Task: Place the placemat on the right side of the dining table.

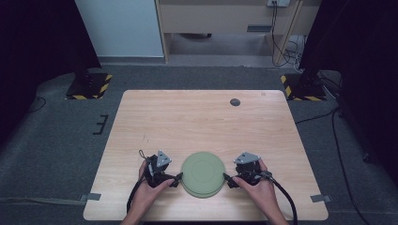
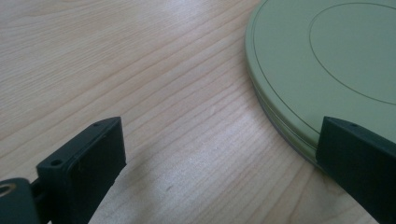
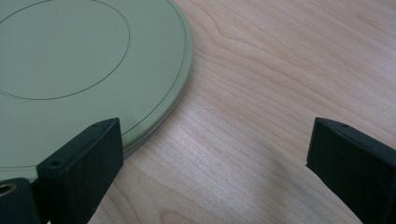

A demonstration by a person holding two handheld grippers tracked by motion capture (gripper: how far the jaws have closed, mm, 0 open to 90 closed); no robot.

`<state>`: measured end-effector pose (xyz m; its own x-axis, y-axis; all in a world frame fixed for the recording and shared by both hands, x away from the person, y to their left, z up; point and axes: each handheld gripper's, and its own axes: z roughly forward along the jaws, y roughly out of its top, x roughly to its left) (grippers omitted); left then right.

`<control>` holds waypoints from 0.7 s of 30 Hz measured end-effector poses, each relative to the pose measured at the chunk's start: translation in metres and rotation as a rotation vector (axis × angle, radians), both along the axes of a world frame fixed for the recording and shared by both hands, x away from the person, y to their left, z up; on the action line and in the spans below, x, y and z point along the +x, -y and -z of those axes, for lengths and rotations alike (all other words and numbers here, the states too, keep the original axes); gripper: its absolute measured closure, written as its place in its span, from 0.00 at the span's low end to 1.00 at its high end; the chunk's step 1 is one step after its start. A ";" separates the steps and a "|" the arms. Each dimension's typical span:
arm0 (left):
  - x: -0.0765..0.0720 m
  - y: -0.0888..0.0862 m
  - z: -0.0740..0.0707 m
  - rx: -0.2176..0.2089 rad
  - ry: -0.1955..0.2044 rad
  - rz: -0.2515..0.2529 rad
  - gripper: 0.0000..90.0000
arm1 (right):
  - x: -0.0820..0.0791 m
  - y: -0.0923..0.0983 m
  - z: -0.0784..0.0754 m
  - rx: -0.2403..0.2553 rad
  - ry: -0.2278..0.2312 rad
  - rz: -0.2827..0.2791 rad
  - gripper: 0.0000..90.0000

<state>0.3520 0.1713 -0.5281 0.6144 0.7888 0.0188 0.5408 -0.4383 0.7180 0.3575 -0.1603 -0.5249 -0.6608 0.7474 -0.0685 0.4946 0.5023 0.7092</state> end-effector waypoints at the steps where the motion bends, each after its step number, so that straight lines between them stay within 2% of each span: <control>1: 0.000 0.000 0.000 0.000 0.001 -0.001 0.01 | 0.000 0.000 0.000 -0.001 0.000 0.002 0.04; 5: -0.001 -0.001 0.000 -0.007 -0.001 0.004 0.04 | -0.001 0.001 -0.001 0.002 -0.009 -0.002 0.08; 10: -0.005 0.000 -0.002 0.000 0.007 0.021 0.04 | -0.005 -0.001 -0.001 0.001 -0.018 -0.021 0.07; 16: -0.003 0.002 -0.002 0.008 0.004 0.014 0.02 | -0.003 -0.001 -0.001 0.001 -0.018 -0.012 0.05; 21: -0.001 0.005 -0.002 0.013 0.014 0.001 0.02 | 0.001 -0.001 -0.002 -0.010 0.001 0.006 0.05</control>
<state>0.3509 0.1667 -0.5265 0.6149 0.7877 0.0374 0.5301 -0.4481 0.7199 0.3585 -0.1590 -0.5233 -0.6563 0.7507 -0.0761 0.4971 0.5060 0.7048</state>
